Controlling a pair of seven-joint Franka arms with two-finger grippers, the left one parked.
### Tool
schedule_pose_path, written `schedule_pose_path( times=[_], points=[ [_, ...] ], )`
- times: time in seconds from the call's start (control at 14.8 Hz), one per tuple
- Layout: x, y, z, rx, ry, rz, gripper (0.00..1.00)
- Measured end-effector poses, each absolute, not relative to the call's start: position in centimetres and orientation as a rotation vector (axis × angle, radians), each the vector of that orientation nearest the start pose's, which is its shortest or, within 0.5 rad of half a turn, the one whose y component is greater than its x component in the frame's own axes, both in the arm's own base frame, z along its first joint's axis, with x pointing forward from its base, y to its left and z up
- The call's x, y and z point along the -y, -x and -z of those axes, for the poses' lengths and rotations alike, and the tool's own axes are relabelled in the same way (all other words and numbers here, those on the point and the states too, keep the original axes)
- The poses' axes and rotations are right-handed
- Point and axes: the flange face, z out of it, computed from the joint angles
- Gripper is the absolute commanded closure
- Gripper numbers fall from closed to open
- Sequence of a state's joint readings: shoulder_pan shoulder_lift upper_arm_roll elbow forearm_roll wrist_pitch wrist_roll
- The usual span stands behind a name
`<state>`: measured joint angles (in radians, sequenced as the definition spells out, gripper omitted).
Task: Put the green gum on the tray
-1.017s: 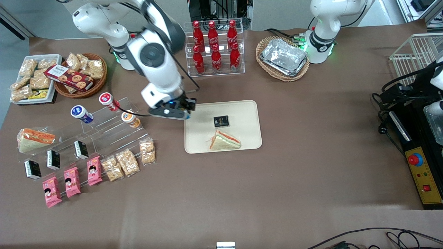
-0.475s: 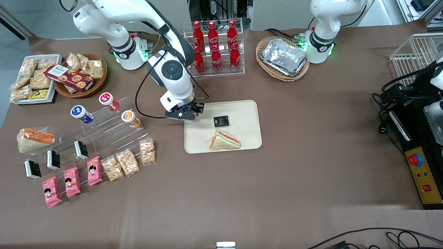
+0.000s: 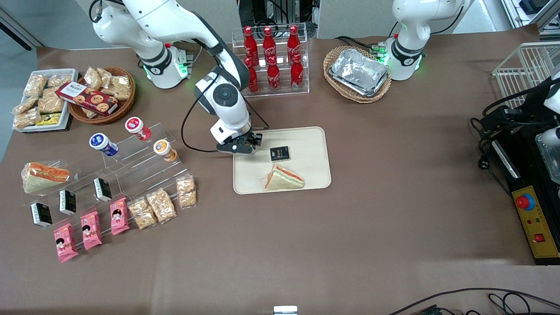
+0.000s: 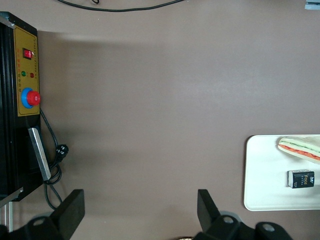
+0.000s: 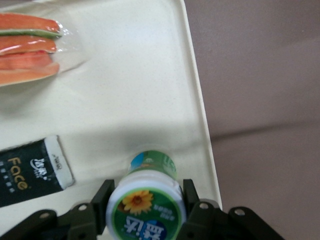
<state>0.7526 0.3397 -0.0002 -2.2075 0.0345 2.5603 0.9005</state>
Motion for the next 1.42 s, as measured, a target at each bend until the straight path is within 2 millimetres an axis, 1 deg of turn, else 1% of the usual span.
schedule_pose_path(
  times=[0.34,0.41,0.47,0.54,0.61,0.68,0.81,0.88,0.95,1.02,1.08,1.15,1.29,1.42],
  points=[
    [-38.0,-40.9,-22.8,-0.28,3.1,0.003,0.0],
    [-38.1,-41.2,-23.2,-0.282,3.094,0.013,0.0],
    [-38.0,-41.6,-24.1,-0.29,3.092,0.017,0.0],
    [-37.7,-42.5,-25.7,-0.304,3.105,0.005,0.0],
    [-36.9,-43.8,-28.3,-0.305,3.134,-0.025,0.0],
    [-35.7,-45.5,-31.6,-0.278,3.161,-0.067,0.0],
    [-32.2,-48.8,-39.4,-0.231,3.177,-0.12,0.0],
    [-30.2,-50.3,-42.9,-0.242,3.172,-0.125,0.0],
    [-28.1,-51.5,-45.8,-0.266,3.164,-0.123,0.0],
    [-26.0,-52.6,-47.8,-0.27,3.159,-0.119,0.0],
    [-23.4,-53.7,-49.2,-0.256,3.151,-0.106,0.0],
    [-20.7,-54.8,-50.2,-0.237,3.144,-0.088,0.0],
    [-14.3,-56.5,-52.0,-0.217,3.131,-0.05,0.0],
    [-7.2,-57.1,-53.7,-0.173,3.126,-0.028,0.0]
  ],
)
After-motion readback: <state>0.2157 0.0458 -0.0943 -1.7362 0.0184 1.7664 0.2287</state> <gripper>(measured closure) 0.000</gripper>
